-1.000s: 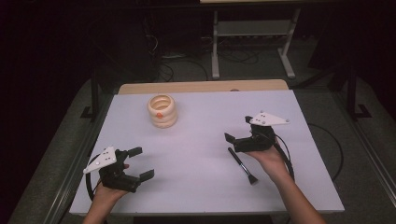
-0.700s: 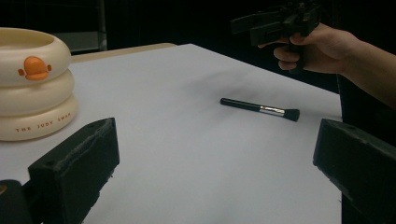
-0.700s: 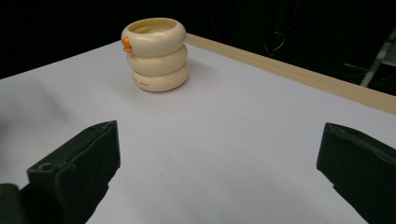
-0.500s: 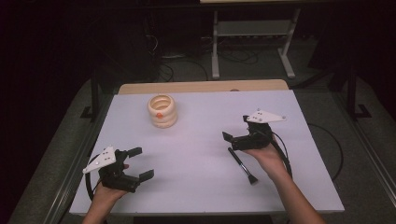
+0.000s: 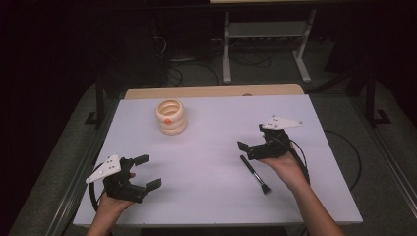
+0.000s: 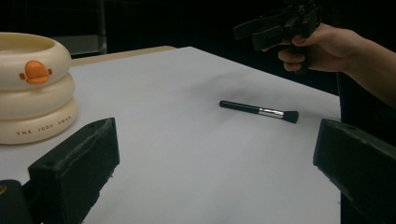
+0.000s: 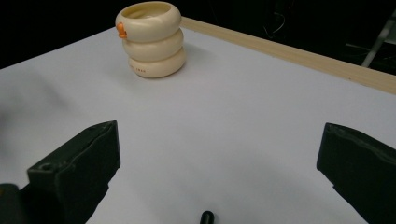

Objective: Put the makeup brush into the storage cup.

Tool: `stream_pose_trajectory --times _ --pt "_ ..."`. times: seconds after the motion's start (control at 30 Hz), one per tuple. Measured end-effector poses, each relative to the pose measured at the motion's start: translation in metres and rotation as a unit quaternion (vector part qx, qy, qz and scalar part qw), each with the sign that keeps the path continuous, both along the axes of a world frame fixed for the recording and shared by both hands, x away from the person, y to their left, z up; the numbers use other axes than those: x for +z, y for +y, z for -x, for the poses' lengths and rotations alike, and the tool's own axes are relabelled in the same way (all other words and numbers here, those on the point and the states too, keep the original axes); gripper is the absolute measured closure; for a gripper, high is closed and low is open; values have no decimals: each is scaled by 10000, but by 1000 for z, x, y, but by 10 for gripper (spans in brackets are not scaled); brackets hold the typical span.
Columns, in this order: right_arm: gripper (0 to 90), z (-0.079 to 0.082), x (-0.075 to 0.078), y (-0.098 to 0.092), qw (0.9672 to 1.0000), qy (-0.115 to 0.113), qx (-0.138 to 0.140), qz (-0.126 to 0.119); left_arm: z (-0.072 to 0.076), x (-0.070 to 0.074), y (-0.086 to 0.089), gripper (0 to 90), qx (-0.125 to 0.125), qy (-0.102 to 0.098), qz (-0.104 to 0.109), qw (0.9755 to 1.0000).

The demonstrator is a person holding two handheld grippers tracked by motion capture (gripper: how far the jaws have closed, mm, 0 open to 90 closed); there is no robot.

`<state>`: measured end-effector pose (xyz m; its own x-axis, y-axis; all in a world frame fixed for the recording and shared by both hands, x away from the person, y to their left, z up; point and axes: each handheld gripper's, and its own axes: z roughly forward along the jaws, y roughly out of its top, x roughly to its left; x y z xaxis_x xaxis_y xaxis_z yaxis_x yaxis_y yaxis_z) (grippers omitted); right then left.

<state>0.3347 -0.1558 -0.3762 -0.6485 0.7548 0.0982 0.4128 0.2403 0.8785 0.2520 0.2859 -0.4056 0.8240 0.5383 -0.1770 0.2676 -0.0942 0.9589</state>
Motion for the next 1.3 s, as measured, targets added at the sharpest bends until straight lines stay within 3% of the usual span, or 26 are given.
stream_pose_trajectory --times 0.43,0.63,0.7,0.97,1.0,1.23,1.3 --pt "0 -2 -3 0 9987 420 56 274 0 0 -1 0 -24 23 -18 10000" --pt "0 -2 -4 0 9975 485 82 503 0 0 0 0 -36 18 -16 10000" --pt "0 -1 -4 1 9963 648 21 569 0 0 -1 0 -45 26 1 10000" --pt "0 -1 -6 1 9942 764 73 759 0 0 -1 0 -74 20 6 10000" --pt "43 0 -6 2 9932 854 62 786 0 0 -1 0 -73 27 9 10000" --pt "67 0 -8 1 9910 937 109 954 0 0 0 0 -52 31 5 10000" --pt "77 0 -9 1 9885 1076 111 1059 0 0 0 0 -50 24 11 10000"
